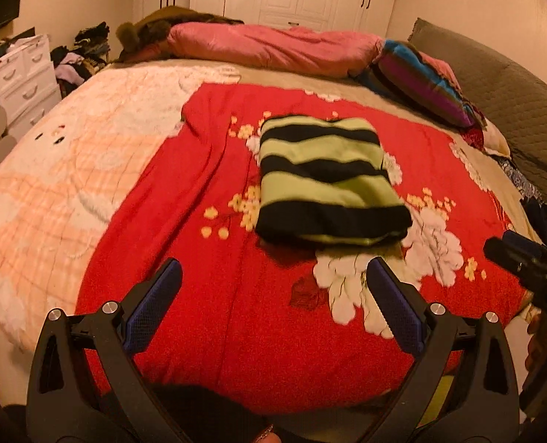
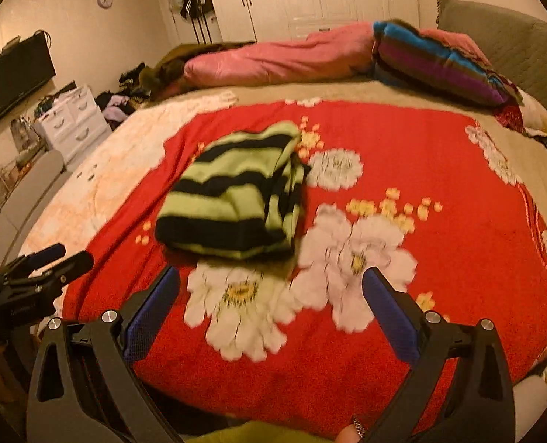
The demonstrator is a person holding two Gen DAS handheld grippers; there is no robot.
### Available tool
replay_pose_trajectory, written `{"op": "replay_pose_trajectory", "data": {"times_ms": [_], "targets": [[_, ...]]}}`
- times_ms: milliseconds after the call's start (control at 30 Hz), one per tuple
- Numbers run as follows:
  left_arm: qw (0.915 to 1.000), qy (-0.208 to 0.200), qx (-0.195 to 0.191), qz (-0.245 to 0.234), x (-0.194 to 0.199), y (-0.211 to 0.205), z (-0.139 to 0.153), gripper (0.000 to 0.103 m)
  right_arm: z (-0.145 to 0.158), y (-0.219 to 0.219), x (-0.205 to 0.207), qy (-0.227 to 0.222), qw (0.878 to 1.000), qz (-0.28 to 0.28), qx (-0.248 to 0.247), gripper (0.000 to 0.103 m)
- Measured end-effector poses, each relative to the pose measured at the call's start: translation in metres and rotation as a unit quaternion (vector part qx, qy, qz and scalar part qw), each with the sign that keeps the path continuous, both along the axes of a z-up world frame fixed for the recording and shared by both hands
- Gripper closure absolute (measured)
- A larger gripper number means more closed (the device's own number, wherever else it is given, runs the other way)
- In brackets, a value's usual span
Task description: Fold small clothes
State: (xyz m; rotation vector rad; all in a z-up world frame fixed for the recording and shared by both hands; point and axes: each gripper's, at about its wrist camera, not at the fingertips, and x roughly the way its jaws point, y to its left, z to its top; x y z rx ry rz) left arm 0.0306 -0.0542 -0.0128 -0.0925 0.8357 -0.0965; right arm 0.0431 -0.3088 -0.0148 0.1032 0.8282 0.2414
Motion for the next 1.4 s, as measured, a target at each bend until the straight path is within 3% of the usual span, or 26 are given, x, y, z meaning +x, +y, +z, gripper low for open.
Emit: {"op": "replay_pose_trajectory", "data": {"times_ms": [333,1400], "targets": [[0.9997,0.009,-0.015,0.016,0.0009,0.0085,-0.0023,0.009,-0.0014,0.0101,-0.0040,-0.007,1.000,0.006,-0.008,0.004],[0.9998,0.010,0.002,0.017,0.0006,0.0053,-0.0019,0.009,-0.0011,0.0106,-0.0038,0.008,1.000,0.005,-0.005,0.004]]}}
